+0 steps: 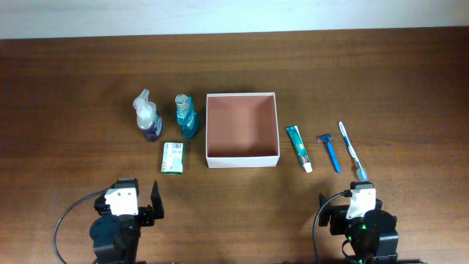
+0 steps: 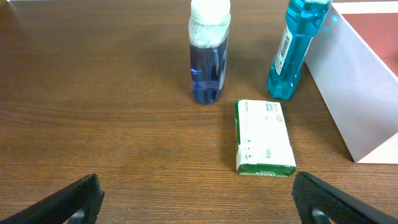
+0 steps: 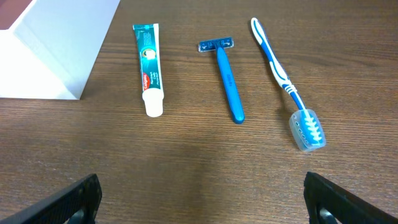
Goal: Pack container
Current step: 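Move the left gripper toward the clear soap pump bottle, then grasp the clear soap pump bottle with the left gripper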
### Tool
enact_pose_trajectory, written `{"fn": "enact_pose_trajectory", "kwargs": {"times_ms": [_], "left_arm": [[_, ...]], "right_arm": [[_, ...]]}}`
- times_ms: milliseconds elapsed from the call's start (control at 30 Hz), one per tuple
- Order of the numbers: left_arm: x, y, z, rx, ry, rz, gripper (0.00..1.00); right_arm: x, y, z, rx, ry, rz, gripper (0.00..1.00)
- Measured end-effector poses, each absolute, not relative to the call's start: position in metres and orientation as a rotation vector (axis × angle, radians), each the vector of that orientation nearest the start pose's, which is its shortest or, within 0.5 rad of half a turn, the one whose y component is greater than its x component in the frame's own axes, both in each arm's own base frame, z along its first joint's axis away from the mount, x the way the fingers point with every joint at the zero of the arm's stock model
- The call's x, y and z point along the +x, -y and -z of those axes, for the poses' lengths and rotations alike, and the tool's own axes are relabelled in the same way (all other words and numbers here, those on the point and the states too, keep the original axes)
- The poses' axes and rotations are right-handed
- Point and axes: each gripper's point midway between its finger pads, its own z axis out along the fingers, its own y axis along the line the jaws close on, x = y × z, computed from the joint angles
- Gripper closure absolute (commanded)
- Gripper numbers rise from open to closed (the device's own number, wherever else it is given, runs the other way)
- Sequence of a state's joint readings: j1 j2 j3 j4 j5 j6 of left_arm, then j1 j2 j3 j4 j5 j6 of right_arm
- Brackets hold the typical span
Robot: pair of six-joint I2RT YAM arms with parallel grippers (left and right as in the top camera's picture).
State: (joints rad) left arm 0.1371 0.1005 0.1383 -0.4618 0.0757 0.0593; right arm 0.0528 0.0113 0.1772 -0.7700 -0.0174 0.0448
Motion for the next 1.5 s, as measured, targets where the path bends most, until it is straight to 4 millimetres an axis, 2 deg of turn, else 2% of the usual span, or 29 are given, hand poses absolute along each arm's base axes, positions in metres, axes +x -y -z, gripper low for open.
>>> {"fn": "enact_pose_trajectory", "kwargs": {"times_ms": [167, 433, 500, 633, 733, 833, 1033, 1167, 1267, 1367, 1500], "left_arm": [[0.223, -0.018, -0.109, -0.028, -1.992, -0.051, 0.01], [0.226, -0.007, -0.123, -0.017, -1.953, 0.031, 0.01], [0.226, -0.005, -0.142, -0.019, -1.939, 0.044, 0.0], [0.227, -0.005, -0.208, -0.026, -1.901, 0.048, 0.0], [0.233, -0.006, -0.243, -0.038, -1.961, 0.057, 0.01], [0.25, -0.009, -0.256, -0.058, -2.112, 0.077, 0.01], [0.308, -0.016, -0.262, -0.099, -2.412, 0.122, 0.01], [0.351, -0.019, -0.277, -0.099, -2.46, 0.149, 0.01], [0.377, -0.015, -0.285, -0.055, -2.455, 0.198, 0.01], [0.39, -0.011, -0.281, 0.007, -2.47, 0.222, 0.01], [0.4, -0.012, -0.253, 0.044, -2.546, 0.2, 0.0]], "right_arm": [[0.19, -0.013, -0.076, -0.018, -2.176, -0.075, 0.01], [0.19, -0.013, -0.076, -0.019, -2.176, -0.075, 0.01], [0.19, -0.013, -0.076, -0.019, -2.176, -0.074, 0.01], [0.19, -0.013, -0.076, -0.019, -2.176, -0.075, 0.01], [0.19, -0.013, -0.076, -0.019, -2.176, -0.074, 0.01], [0.19, -0.013, -0.077, -0.02, -2.176, -0.075, 0.02], [0.19, -0.013, -0.076, -0.019, -2.176, -0.075, 0.01], [0.19, -0.013, -0.077, -0.019, -2.175, -0.076, 0.01], [0.19, -0.013, -0.077, -0.019, -2.175, -0.075, 0.01], [0.19, -0.013, -0.077, -0.018, -2.175, -0.075, 0.01], [0.19, -0.013, -0.077, -0.019, -2.175, -0.075, 0.01]]}}
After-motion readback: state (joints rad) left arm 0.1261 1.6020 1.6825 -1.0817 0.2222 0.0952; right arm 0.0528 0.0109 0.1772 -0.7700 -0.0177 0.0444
